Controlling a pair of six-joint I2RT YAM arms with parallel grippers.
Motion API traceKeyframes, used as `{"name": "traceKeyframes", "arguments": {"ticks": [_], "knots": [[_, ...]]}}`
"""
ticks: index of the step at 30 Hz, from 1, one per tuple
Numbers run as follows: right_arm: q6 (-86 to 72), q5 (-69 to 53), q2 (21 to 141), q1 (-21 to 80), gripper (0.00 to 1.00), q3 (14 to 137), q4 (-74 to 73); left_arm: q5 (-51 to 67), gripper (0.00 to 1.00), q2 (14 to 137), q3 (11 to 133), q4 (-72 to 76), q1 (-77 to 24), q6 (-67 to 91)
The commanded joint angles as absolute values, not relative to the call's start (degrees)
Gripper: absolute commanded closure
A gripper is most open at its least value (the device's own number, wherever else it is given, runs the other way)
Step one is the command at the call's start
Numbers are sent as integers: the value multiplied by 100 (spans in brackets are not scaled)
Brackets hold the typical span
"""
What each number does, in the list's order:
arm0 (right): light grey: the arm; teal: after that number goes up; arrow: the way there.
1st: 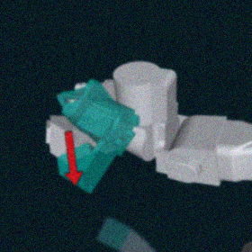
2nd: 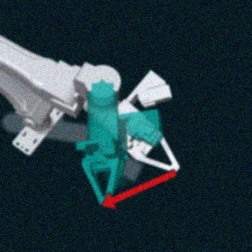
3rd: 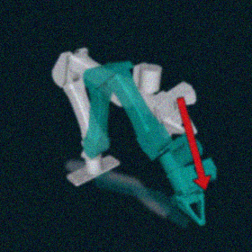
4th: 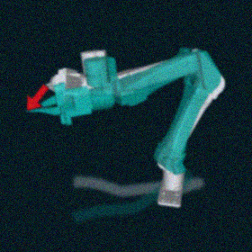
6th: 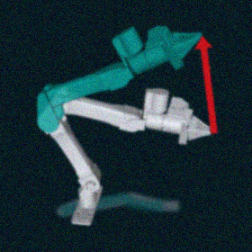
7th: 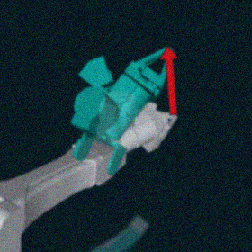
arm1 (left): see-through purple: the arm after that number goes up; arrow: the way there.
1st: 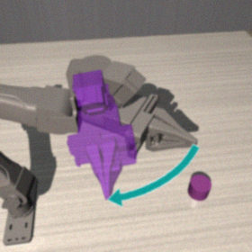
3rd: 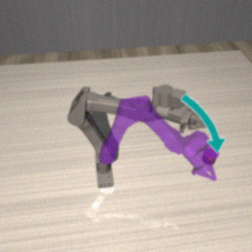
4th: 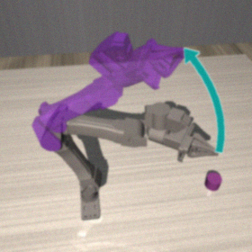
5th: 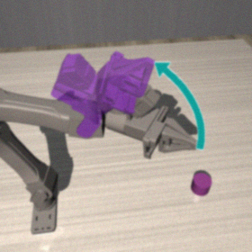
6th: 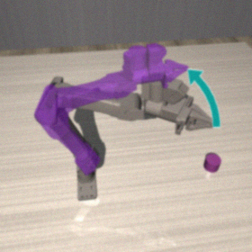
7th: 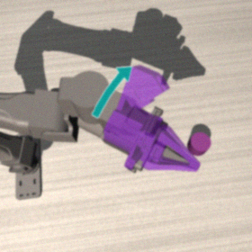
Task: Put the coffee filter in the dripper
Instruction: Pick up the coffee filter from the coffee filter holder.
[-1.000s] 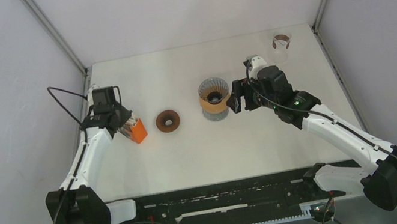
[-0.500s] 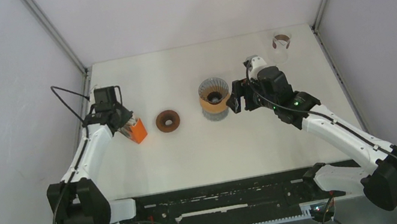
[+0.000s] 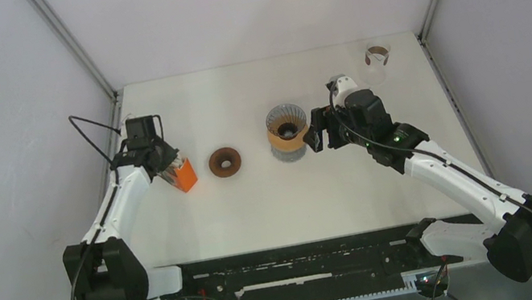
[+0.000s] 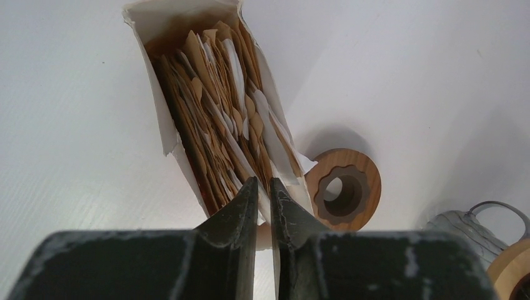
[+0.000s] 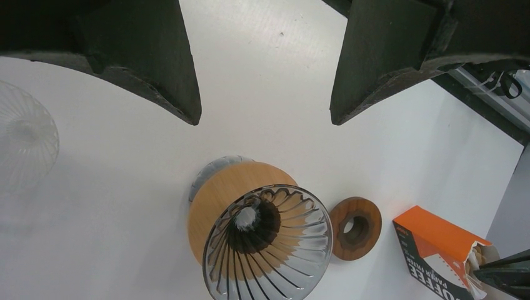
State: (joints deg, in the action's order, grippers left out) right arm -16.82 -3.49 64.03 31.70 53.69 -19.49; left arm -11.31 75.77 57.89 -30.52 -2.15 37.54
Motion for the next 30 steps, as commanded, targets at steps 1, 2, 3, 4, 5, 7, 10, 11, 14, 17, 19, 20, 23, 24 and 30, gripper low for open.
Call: {"name": "traceKeyframes", "arguments": {"ticks": [1, 2, 3, 4, 5, 7, 10, 11, 14, 17, 19, 20, 23, 24, 30], "knots": [[-1621, -334, 6318, 3217, 16, 5367, -1698, -1019, 82, 7571, 6013, -2824, -166, 3703], [-1618, -334, 6314, 3217, 16, 5370, -1702, -1018, 82, 7568, 6005, -2826, -167, 3706], [-1624, -339, 6316, 3217, 16, 5365, -1698, -1015, 81, 7560, 5991, -2825, -158, 3702], [-1619, -348, 6311, 3217, 16, 5362, -1700, -1026, 81, 7559, 5979, -2828, -154, 3707], [-1622, -351, 6313, 3217, 17, 5368, -1697, -1035, 80, 7565, 5975, -2823, -151, 3714], [-1635, -342, 6311, 3217, 16, 5362, -1691, -1029, 79, 7576, 5955, -2826, -149, 3715], [-1638, -344, 6302, 3217, 16, 5329, -1653, -1012, 79, 7598, 5950, -2825, -141, 3710], [-1637, -348, 6297, 3221, 17, 5322, -1647, -1004, 79, 7602, 5944, -2824, -141, 3717], [-1641, -351, 6293, 3226, 16, 5317, -1644, -994, 80, 7611, 5921, -2824, -130, 3715], [-1644, -351, 6285, 3226, 17, 5324, -1640, -965, 80, 7640, 5899, -2829, -127, 3714], [-1645, -360, 6284, 3226, 17, 5320, -1638, -943, 80, 7661, 5876, -2828, -131, 3714], [-1644, -358, 6284, 3226, 17, 5318, -1636, -934, 81, 7671, 5867, -2825, -127, 3717], [-1652, -357, 6284, 3230, 16, 5318, -1644, -923, 84, 7648, 5856, -2828, -132, 3704], [-1650, -352, 6283, 3226, 16, 5317, -1644, -923, 88, 7628, 5854, -2829, -132, 3698], [-1652, -339, 6273, 3226, 16, 5317, -1652, -1007, 100, 7446, 5917, -2959, -130, 3582]]}}
